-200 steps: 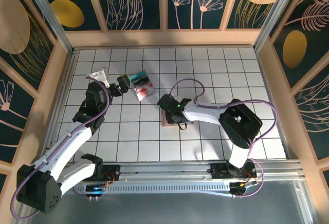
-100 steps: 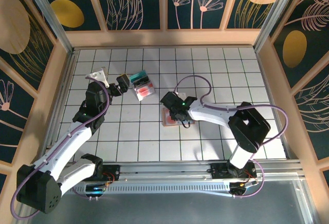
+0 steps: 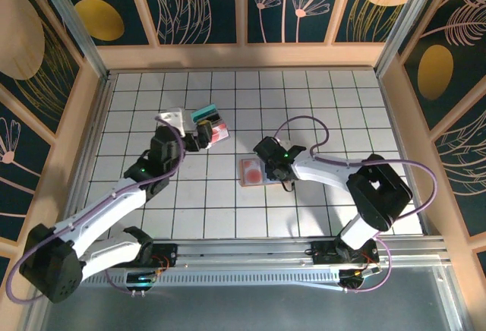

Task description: Take the credit cards out of the card holder

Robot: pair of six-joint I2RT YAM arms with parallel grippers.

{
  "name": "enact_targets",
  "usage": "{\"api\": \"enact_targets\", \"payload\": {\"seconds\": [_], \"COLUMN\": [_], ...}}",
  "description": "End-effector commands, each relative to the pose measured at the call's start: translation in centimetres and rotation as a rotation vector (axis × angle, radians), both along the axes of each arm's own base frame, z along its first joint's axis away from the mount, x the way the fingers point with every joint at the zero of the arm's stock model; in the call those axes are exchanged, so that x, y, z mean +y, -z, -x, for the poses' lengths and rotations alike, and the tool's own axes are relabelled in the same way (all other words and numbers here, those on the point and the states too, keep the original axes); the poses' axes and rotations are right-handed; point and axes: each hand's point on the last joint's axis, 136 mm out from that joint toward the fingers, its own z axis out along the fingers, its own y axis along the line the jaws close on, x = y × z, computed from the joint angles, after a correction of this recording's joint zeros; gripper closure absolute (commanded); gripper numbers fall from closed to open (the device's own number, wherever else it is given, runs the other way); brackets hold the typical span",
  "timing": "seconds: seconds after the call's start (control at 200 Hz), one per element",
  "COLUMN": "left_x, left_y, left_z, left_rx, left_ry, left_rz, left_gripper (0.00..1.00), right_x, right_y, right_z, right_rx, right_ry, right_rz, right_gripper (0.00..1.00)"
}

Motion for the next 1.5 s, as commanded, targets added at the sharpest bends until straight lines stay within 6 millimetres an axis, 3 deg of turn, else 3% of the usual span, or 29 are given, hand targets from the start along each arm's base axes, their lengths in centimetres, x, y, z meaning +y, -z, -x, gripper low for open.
{"api": "enact_targets", "payload": {"seconds": [0.0, 0.18, 0.52, 0.706, 0.726, 0.856, 1.131, 1.351, 1.496], "left_x": [-1.6, -5.9, -12.3, -15.3, -15.4, -16.8, -20.2, -20.0, -19.7], "left_y": [3.6, 8.7, 13.6, 13.8, 14.8, 15.3, 15.9, 18.2, 17.1], "left_z": [0.8, 2.0, 2.7, 2.3, 2.3, 1.7, 0.2, -1.0, -1.1], "left_rx": [0.056, 0.14, 0.19, 0.181, 0.195, 0.195, 0.199, 0.286, 0.28], "left_ry": [0.018, 0.11, 0.254, 0.299, 0.301, 0.31, 0.337, 0.259, 0.231], "left_rz": [-0.124, -0.214, -0.327, -0.345, -0.362, -0.368, -0.353, -0.443, -0.428], "left_gripper": [0.01, 0.01, 0.01, 0.01, 0.01, 0.01, 0.01, 0.01, 0.01], "right_x": [0.1, 0.1, -0.3, -0.7, -0.8, -2.0, -5.2, -6.6, -6.8], "right_y": [-0.5, -0.4, -0.8, -1.7, -1.9, -2.8, -7.4, -10.4, -11.4], "right_z": [-0.4, -0.7, -1.2, -1.5, -1.5, -1.6, -1.8, -1.7, -1.7], "right_rx": [-0.025, -0.027, -0.039, -0.061, -0.066, -0.092, -0.211, -0.295, -0.328], "right_ry": [0.026, 0.031, 0.042, 0.054, 0.058, 0.096, 0.21, 0.268, 0.282], "right_rz": [-0.049, -0.056, -0.091, -0.119, -0.126, -0.157, -0.21, -0.249, -0.277], "right_gripper": [0.69, 0.69, 0.7, 0.7, 0.7, 0.7, 0.68, 0.68, 0.67]}}
